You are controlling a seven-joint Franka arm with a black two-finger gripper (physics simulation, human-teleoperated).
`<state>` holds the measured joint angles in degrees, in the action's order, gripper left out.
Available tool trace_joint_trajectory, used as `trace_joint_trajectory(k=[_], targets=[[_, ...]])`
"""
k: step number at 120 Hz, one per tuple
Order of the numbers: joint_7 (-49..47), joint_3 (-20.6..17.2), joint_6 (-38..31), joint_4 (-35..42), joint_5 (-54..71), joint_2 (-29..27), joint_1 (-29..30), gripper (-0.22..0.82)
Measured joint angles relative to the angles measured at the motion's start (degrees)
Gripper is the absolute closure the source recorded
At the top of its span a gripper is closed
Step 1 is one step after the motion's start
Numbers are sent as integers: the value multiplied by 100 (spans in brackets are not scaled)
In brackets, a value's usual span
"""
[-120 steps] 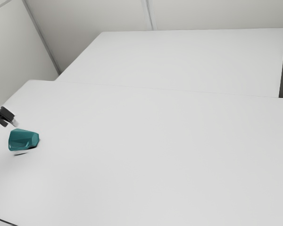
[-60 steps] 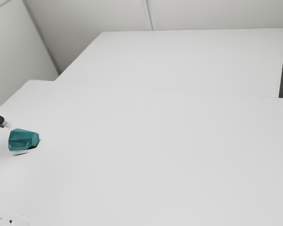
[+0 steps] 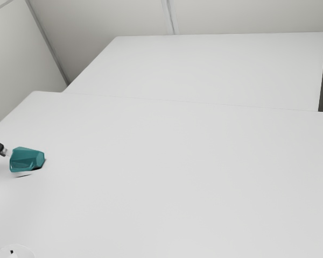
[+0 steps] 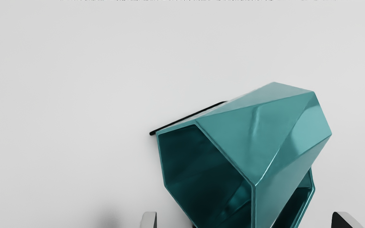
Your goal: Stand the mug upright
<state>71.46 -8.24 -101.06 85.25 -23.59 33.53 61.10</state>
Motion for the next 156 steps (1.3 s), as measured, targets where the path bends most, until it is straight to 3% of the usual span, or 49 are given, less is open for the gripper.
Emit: trace_joint_trajectory(k=[61, 117, 156], targets=[[122, -12, 661, -198, -864, 449, 118, 1], [176, -55, 1275, -221, -1077, 466, 163, 62], [210, -103, 1520, -219, -1176, 383, 166, 76]])
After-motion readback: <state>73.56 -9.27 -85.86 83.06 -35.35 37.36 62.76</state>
